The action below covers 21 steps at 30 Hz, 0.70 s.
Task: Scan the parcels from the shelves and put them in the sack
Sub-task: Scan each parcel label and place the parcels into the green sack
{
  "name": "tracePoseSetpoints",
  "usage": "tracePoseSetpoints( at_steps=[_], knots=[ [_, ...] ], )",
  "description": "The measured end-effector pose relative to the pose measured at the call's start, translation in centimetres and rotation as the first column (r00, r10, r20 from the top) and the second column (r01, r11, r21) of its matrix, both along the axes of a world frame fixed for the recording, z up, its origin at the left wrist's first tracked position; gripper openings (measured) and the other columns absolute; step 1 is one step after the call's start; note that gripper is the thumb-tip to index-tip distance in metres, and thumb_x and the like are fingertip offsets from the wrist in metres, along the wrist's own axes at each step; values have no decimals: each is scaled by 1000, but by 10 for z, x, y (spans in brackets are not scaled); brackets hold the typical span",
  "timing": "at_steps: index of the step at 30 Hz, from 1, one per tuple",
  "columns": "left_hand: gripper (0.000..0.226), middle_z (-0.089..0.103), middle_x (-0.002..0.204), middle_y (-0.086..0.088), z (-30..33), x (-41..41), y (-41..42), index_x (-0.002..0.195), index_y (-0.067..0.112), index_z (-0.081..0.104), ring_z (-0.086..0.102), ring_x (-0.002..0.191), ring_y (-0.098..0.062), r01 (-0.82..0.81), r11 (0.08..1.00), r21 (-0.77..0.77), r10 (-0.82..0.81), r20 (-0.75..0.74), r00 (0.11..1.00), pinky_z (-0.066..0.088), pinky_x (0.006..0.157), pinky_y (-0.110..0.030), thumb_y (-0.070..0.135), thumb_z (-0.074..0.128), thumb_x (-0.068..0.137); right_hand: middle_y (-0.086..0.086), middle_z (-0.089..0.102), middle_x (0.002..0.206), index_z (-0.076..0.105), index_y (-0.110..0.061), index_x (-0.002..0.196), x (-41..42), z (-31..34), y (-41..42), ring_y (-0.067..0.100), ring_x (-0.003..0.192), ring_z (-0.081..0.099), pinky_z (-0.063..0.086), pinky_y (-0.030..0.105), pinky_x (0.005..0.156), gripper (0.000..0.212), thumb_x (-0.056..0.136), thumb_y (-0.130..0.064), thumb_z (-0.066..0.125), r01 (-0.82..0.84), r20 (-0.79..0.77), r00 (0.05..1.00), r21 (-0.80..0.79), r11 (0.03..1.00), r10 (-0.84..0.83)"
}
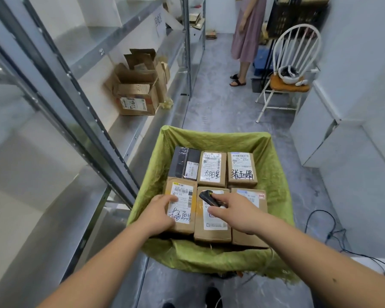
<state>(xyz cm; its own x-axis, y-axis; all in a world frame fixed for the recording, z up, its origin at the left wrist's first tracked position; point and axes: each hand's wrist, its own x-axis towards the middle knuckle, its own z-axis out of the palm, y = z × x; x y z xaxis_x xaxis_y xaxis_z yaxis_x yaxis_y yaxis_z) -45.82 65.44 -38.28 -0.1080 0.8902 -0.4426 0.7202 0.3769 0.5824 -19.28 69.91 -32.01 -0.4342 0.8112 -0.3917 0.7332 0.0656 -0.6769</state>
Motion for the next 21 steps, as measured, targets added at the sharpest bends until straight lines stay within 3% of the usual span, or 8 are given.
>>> tracePoseSetpoints(
  at_steps=[2, 4, 6, 9, 14, 17, 21],
  knots=[
    [80, 40, 144, 5, -1, -1, -1, 140, 40, 53, 49, 117, -10, 41, 999, -36, -41, -12, 999, 39, 93, -14, 16, 80, 68, -9, 68, 80, 69, -33, 120, -7, 1, 0, 8, 68, 60, 42, 26, 61, 28, 96, -47, 64, 0, 10, 1000, -2, 1000, 0],
    [81, 39, 146, 4, -1, -4, -3, 142, 41, 51, 49, 114, -9, 62, 997, -46, -63, -12, 998, 39, 89, -13, 19, 80, 69, -11, 63, 76, 67, -34, 121, -13, 1, -4, 6, 66, 57, 38, 23, 58, 27, 97, -46, 64, -6, 26, 1000, 13, 1000, 5],
    [81, 36, 156, -1, 2, -6, -4, 148, 39, 48, 49, 122, -12, 90, 995, -41, -91, -24, 996, 36, 99, -17, 24, 79, 74, -15, 62, 82, 64, -31, 132, -21, 1, -13, 5, 71, 57, 39, 24, 61, 37, 97, -44, 65, 19, 36, 999, 26, 999, -19],
    [83, 16, 172, -10, 9, -9, -7, 155, 41, 41, 37, 151, -24, 113, 994, -13, -114, -82, 990, 34, 114, -28, 34, 80, 81, -9, 68, 103, 63, -26, 137, -32, -1, -26, 12, 86, 61, 44, 29, 73, 42, 98, -42, 65, 48, 61, 997, 37, 998, -51],
    [78, 25, 170, -4, 27, -10, -23, 157, 40, 39, 32, 154, -23, 206, 968, 141, -177, -193, 965, 35, 121, -40, 49, 72, 87, -12, 64, 95, 66, -27, 124, -45, -5, -44, 16, 90, 60, 38, 21, 67, 28, 98, -38, 66, 102, 18, 994, 73, 992, -103],
    [76, 30, 169, 0, 36, -16, -41, 157, 41, 39, 31, 154, -20, 204, 957, 205, -147, -259, 954, 32, 122, -41, 56, 69, 89, -3, 64, 115, 59, -33, 138, -53, -11, -54, 22, 99, 63, 50, 33, 85, 42, 98, -43, 64, 136, -1, 991, 73, 988, -137],
    [74, 36, 166, 2, 44, -21, -73, 157, 38, 42, 31, 153, -20, 131, 959, 253, -38, -342, 939, 28, 123, -45, 59, 65, 90, 6, 49, 130, 39, -40, 157, -64, -20, -67, 28, 112, 59, 48, 43, 104, 63, 98, -53, 59, 123, 23, 992, 78, 989, -125]
  ],
)
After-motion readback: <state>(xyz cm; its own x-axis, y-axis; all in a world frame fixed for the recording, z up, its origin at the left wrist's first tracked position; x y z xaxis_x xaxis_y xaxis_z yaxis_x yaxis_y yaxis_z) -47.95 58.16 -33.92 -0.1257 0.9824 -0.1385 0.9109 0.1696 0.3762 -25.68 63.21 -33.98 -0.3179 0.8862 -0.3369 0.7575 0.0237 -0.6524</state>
